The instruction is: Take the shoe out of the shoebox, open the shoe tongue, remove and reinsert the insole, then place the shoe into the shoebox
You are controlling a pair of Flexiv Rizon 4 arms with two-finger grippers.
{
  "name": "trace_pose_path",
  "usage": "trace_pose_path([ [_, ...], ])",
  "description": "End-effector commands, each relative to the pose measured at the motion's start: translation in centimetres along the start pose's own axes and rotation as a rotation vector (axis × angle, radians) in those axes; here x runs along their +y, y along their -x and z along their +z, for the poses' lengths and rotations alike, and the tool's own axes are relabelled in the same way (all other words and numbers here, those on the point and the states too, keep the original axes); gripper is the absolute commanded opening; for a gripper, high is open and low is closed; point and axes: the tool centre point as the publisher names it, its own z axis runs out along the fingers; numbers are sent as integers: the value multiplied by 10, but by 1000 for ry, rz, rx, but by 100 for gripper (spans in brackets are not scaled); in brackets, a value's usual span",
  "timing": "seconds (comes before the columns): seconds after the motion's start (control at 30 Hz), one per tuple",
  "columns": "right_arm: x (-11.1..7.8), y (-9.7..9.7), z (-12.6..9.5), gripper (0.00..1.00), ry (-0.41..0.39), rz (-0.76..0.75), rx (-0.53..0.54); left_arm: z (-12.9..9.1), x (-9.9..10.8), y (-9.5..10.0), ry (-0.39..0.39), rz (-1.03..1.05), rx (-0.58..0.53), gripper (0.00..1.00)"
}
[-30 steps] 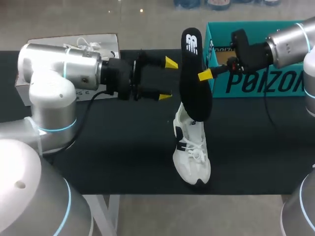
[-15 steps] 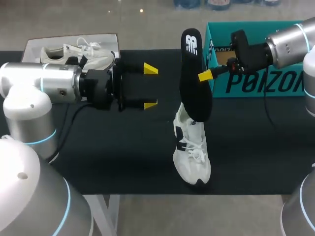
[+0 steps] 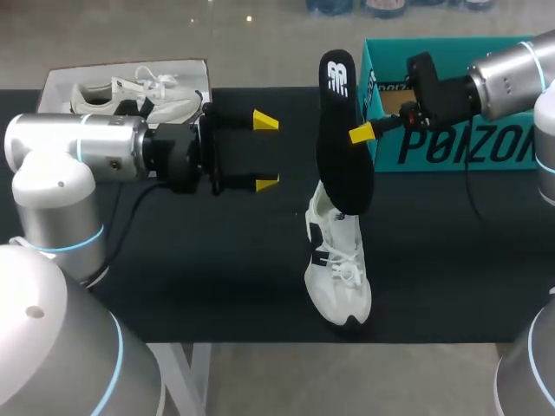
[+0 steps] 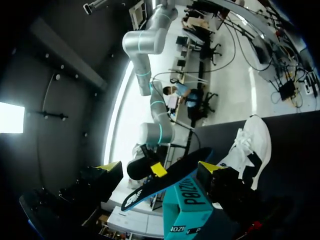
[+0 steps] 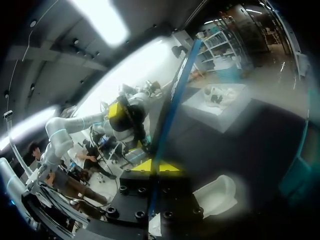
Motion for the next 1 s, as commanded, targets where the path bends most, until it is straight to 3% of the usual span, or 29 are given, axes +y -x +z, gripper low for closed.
trace_pose_path([
  [0.03, 1, 0, 1, 0, -4, 2, -1, 0, 0, -1, 0, 1, -2, 100],
  [0.57, 1, 0, 1, 0, -4, 2, -1, -6, 0, 0, 4, -59, -15, 100],
  [0.8, 1, 0, 1, 0, -4, 2, -1, -18, -5, 7, 131, -241, 33, 100],
  [1.0, 1, 0, 1, 0, -4, 2, -1, -29, -23, 7, 252, -409, 97, 100],
])
